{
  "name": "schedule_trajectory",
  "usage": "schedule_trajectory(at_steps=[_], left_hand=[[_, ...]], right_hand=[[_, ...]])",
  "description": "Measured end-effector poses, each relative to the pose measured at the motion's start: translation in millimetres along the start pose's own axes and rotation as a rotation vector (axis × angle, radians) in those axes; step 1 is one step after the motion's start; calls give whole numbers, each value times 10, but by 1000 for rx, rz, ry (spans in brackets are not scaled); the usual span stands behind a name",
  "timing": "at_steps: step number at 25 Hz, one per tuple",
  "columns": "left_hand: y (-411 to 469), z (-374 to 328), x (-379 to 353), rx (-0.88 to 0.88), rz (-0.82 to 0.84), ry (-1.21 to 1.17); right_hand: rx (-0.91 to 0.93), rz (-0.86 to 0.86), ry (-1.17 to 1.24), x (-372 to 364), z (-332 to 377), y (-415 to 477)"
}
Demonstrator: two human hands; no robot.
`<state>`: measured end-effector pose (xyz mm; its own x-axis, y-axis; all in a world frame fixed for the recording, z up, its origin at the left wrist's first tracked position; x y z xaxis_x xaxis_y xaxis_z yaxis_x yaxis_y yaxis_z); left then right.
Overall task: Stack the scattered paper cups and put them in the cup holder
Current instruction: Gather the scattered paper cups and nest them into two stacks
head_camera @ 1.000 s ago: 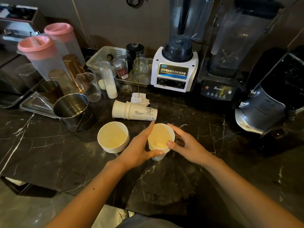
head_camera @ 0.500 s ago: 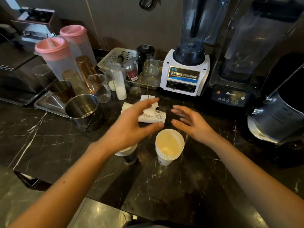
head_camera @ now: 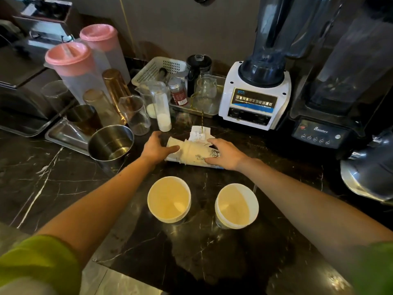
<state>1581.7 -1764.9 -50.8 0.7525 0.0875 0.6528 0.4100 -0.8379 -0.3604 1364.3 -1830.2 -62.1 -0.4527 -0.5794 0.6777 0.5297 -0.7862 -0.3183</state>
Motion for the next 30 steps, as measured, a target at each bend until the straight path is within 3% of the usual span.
schedule_trajectory(at_steps=[4, 9, 15, 20, 23, 27, 30], left_hand=[[98, 61, -112, -49, -39, 87], [52, -157, -378, -222, 166, 230], [-214, -725, -126, -473, 169, 270], [-876, -1420, 202, -800, -29, 195], [-1196, -1584, 318, -865, -186, 82], [-1594, -1600, 234, -751, -51, -169], [-1936, -1473, 51, -774, 47, -244]], right_hand=[[-49, 48, -76, -109, -95, 171], [-44, 58, -159, -177, -112, 223], [37, -106, 144, 90, 2, -25], [167, -331, 366, 600, 274, -654], [218, -388, 508, 801, 455, -1062], [262, -425, 612, 860, 575, -1632], [259, -410, 637, 660, 497, -2016]])
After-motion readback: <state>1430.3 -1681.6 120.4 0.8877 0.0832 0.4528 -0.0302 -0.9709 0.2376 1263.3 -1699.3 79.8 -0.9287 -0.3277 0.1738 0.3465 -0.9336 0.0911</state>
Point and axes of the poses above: each hand's wrist, its own y-axis towards the middle knuckle, its own x-axis out of the back of the hand, z = x × y, the point moved 7 cm from there along y, towards the middle knuckle, and after that the axes turned 11 degrees about y, right-handed, at the moved point
